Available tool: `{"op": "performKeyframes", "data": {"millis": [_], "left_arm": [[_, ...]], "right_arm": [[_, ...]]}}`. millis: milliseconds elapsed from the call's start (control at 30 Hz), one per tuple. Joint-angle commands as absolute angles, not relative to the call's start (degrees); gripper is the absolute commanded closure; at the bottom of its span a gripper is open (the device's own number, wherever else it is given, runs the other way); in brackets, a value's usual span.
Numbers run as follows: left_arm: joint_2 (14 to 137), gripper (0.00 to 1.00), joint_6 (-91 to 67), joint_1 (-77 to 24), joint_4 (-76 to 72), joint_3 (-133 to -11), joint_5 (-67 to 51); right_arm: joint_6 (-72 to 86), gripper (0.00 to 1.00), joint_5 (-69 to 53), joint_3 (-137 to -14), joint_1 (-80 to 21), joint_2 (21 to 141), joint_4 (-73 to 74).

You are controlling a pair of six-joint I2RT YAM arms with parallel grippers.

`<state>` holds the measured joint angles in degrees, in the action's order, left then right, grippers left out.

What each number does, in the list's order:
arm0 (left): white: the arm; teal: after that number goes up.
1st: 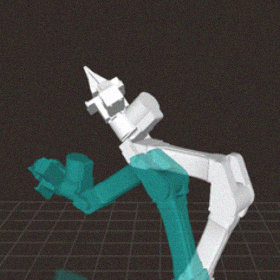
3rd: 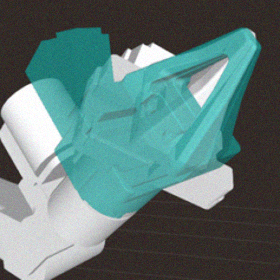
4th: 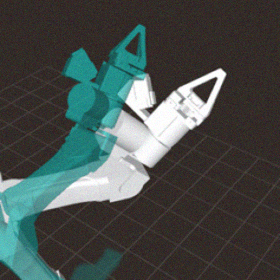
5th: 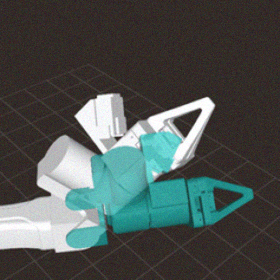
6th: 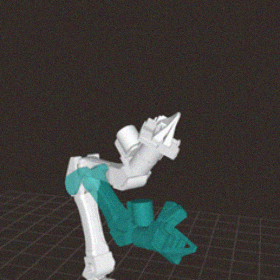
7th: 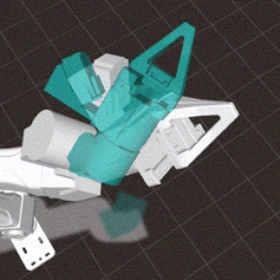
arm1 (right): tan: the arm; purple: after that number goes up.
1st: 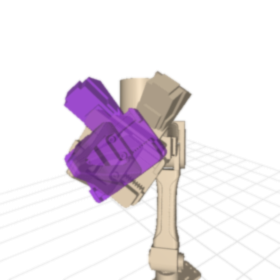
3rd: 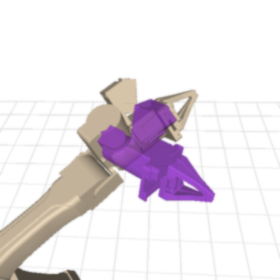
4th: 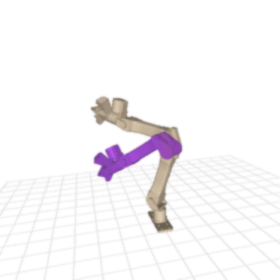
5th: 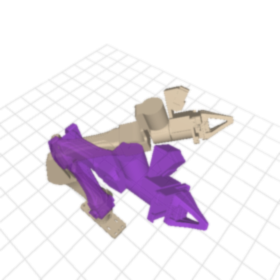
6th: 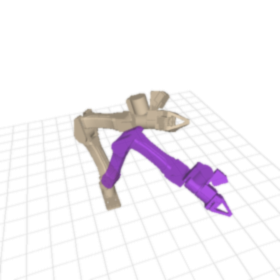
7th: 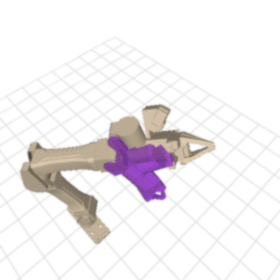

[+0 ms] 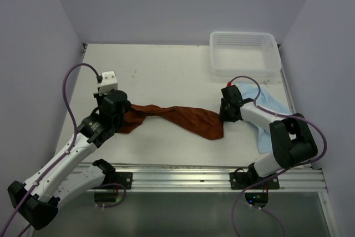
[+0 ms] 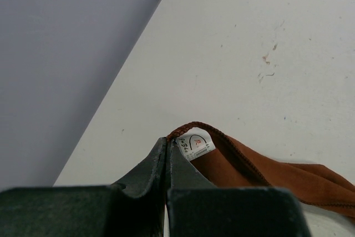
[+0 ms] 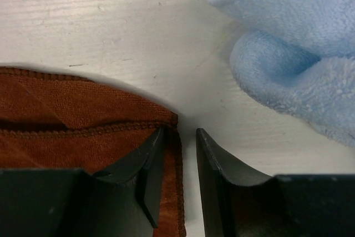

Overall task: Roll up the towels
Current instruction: Flatten the towel

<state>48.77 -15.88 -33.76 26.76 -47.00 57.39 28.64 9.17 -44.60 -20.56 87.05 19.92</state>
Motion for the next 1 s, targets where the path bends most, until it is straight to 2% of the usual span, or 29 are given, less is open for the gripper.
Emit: {"op": "performKeyframes", "data": {"millis": [0, 233, 467, 567, 967], "left_arm": [[48.8, 1.00, -15.3, -33.4, 23.1, -46.8, 57.6], [48.8, 1.00, -15.1, -33.4, 22.9, -46.7, 57.3], [48.8, 1.00, -14.9, -33.4, 22.9, -46.6, 57.0], [48.9, 1.00, -14.9, -33.4, 22.9, -46.7, 57.0], [48.9, 1.00, -15.0, -33.4, 23.1, -46.9, 58.2]], "right_arm": [[29.4, 0.67, 7.3, -44.3, -20.0, 87.6, 15.8], [29.7, 0.71, 4.7, -43.5, -20.1, 86.9, 15.2], [30.0, 0.94, 4.0, -43.4, -20.1, 86.2, 16.0], [29.5, 1.00, 5.4, -43.9, -20.1, 84.6, 18.3], [25.9, 1.00, 13.7, -51.1, -20.1, 72.2, 30.6]]}}
